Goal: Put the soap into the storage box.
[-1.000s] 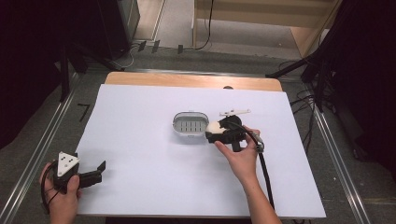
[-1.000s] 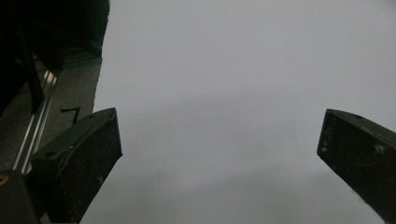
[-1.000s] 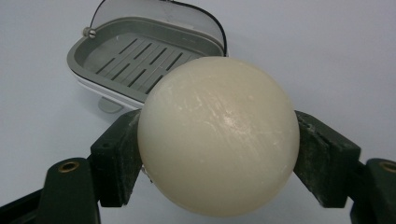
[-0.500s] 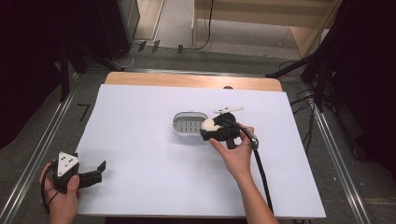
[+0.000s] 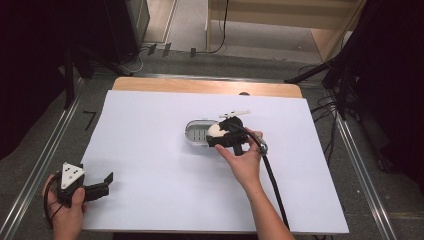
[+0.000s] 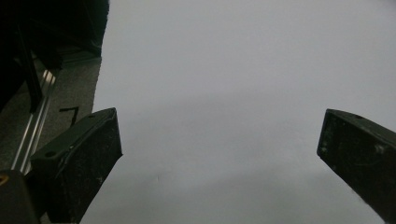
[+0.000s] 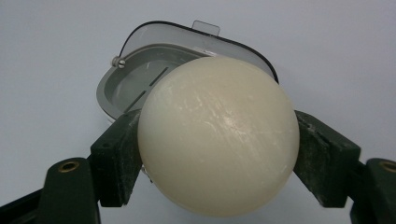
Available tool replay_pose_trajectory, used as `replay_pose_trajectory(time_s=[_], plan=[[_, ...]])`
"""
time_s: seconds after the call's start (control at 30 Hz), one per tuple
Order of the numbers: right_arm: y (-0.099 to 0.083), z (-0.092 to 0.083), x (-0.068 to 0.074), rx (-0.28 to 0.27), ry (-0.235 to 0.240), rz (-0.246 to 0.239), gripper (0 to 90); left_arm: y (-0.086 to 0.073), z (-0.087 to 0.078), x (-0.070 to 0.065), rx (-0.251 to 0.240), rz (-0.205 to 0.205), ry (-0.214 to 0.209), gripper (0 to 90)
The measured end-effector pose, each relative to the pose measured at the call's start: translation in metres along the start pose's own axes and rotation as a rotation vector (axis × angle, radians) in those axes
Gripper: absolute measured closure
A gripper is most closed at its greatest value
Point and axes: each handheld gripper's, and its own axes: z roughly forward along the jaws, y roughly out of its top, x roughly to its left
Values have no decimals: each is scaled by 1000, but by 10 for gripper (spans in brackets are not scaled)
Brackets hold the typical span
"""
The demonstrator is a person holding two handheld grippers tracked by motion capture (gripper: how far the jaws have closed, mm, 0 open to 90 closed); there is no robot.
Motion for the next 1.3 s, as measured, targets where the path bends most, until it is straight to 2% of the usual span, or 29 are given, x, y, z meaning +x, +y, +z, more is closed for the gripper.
replay_pose_trajectory(time_s=[0.33, 0.67, 1.3], plan=[[10, 13, 8, -3, -4, -3, 247, 0, 0, 0, 0, -3, 1, 4], [15, 25, 8, -8, -11, 10, 247, 0, 0, 0, 0, -3, 1, 4], [16, 44, 15, 29, 11, 25, 246, 0, 0, 0, 4, -3, -2, 4]])
